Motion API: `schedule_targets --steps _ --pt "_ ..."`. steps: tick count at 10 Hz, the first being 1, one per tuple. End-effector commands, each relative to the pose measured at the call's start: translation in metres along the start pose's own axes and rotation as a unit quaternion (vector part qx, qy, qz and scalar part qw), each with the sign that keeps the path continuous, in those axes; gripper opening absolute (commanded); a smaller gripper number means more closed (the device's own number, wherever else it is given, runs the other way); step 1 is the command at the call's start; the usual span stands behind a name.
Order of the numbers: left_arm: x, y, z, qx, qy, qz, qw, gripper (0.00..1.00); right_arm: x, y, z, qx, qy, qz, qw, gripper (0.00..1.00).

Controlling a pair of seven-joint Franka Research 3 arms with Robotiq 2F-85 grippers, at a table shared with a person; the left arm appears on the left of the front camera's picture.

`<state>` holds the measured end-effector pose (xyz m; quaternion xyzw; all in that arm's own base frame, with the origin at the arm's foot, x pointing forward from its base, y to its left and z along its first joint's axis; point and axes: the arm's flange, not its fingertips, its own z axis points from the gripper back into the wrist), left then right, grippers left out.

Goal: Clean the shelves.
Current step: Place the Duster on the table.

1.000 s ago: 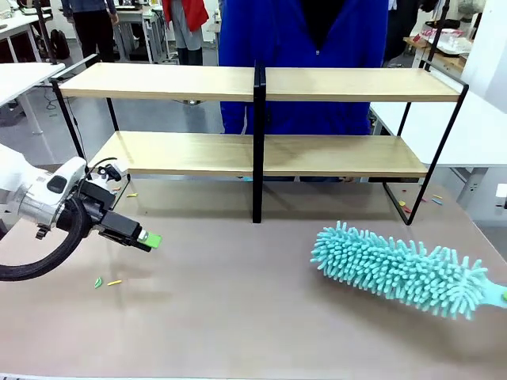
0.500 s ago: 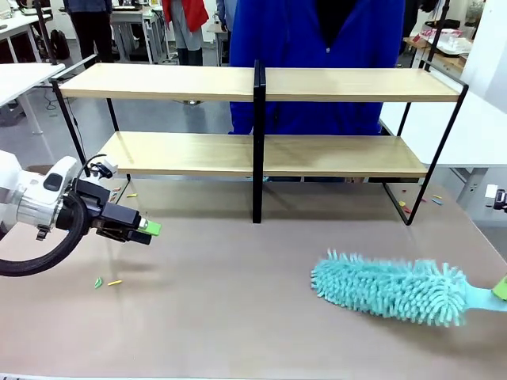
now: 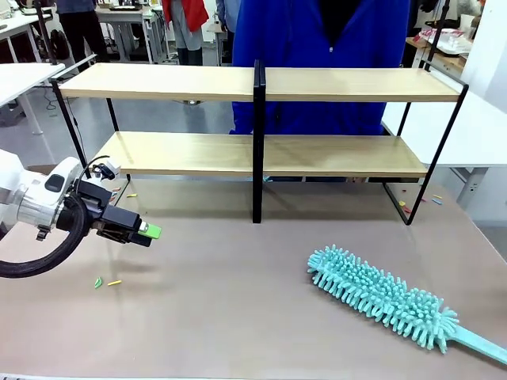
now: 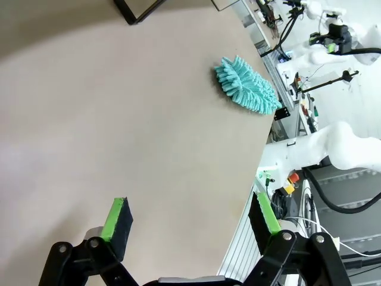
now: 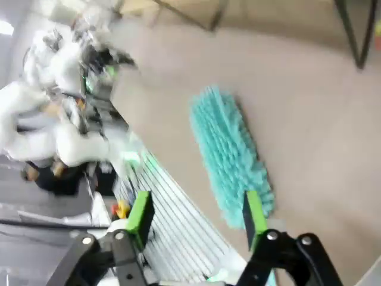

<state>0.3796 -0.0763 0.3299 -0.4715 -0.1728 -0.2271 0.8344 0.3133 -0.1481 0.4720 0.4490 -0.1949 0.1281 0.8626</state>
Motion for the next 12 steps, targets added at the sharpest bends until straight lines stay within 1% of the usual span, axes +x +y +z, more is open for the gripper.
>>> schedule_targets --steps 1,2,3,4,5,6,7,8,9,10,12 --pt "0.0 -0.001 0.002 -0.007 0.0 -0.006 1.0 1.0 -0.035 0.037 -0.011 0.096 -0.016 -0.064 0.993 1.0" --pt "0.0 0.0 0.0 0.0 0.0 0.0 1.0 1.0 -0.055 0.047 -0.018 0.133 0.005 -0.105 0.986 1.0" --pt "0.002 -0.002 0.006 -0.018 -0.021 -0.002 1.0 1.0 -0.072 0.049 -0.024 0.173 0.02 -0.149 0.973 1.0" --pt "0.012 -0.003 0.024 -0.031 -0.073 0.007 0.997 1.0 -0.081 0.045 -0.034 0.155 0.023 -0.164 0.974 1.0" --pt "0.018 -0.007 0.052 -0.048 -0.134 0.011 0.99 1.0 -0.052 0.042 -0.017 0.137 0.015 -0.089 0.986 1.0" --pt "0.021 -0.015 0.086 -0.05 -0.185 0.007 0.981 1.0 -0.052 0.042 -0.017 0.137 0.015 -0.089 0.986 1.0" --pt "0.022 -0.016 0.106 -0.034 -0.207 0.011 0.978 1.0 -0.052 0.042 -0.017 0.137 0.015 -0.089 0.986 1.0" --pt "0.024 -0.016 0.123 -0.062 -0.218 0.021 0.974 1.0 -0.052 0.042 -0.017 0.137 0.015 -0.089 0.986 1.0" --pt "0.023 -0.014 0.132 -0.039 -0.229 0.014 0.973 1.0 -0.052 0.042 -0.017 0.137 0.015 -0.089 0.986 1.0" --pt "0.027 -0.014 0.121 -0.041 -0.2 0.014 0.979 1.0 -0.052 0.042 -0.017 0.137 0.015 -0.089 0.986 1.0" --pt "0.027 -0.014 0.121 -0.041 -0.2 0.014 0.979 1.0 -0.052 0.042 -0.017 0.137 0.015 -0.089 0.986 1.0"
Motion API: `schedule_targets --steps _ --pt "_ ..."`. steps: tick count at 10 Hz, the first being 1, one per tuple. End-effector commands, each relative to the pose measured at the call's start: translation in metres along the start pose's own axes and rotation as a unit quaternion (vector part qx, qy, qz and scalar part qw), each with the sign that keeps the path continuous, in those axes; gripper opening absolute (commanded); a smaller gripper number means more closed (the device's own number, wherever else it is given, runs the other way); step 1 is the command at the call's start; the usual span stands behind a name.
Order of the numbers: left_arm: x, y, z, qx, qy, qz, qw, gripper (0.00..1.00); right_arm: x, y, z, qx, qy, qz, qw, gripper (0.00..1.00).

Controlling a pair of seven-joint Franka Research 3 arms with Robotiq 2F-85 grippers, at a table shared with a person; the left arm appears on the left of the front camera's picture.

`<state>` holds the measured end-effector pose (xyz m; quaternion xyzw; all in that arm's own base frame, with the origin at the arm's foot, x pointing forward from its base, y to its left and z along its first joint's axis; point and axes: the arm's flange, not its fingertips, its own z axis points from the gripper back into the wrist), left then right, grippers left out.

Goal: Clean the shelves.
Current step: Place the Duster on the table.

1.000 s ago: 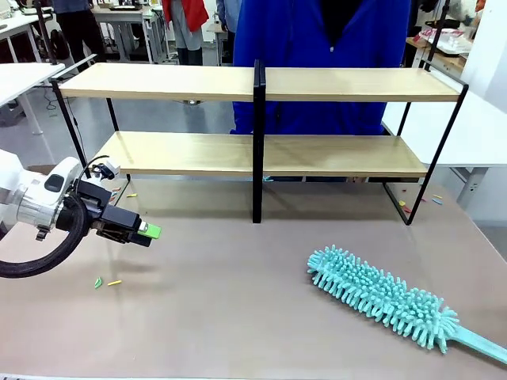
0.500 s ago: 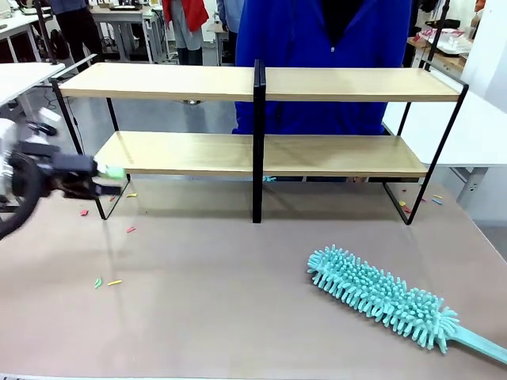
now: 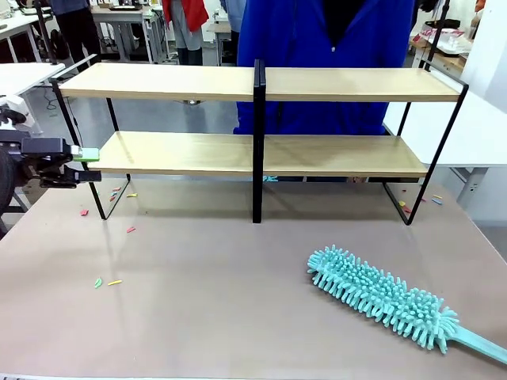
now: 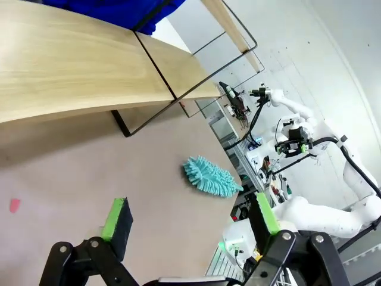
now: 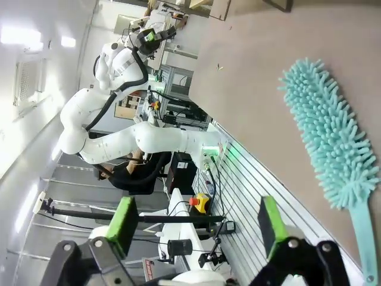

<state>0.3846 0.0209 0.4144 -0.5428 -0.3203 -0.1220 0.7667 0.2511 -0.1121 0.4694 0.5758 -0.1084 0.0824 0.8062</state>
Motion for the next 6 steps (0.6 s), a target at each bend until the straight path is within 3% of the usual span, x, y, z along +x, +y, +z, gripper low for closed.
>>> schedule_targets --steps 1,6 --pt "-0.0001 -0.0002 -0.0047 -0.001 0.001 0.0 1.0 1.0 0.0027 -0.0001 0.0011 0.001 -0.011 0.009 1.0 1.0" --pt "-0.0001 -0.0002 -0.0047 -0.001 0.001 0.0 1.0 1.0 0.0027 -0.0001 0.0011 0.001 -0.011 0.009 1.0 1.0"
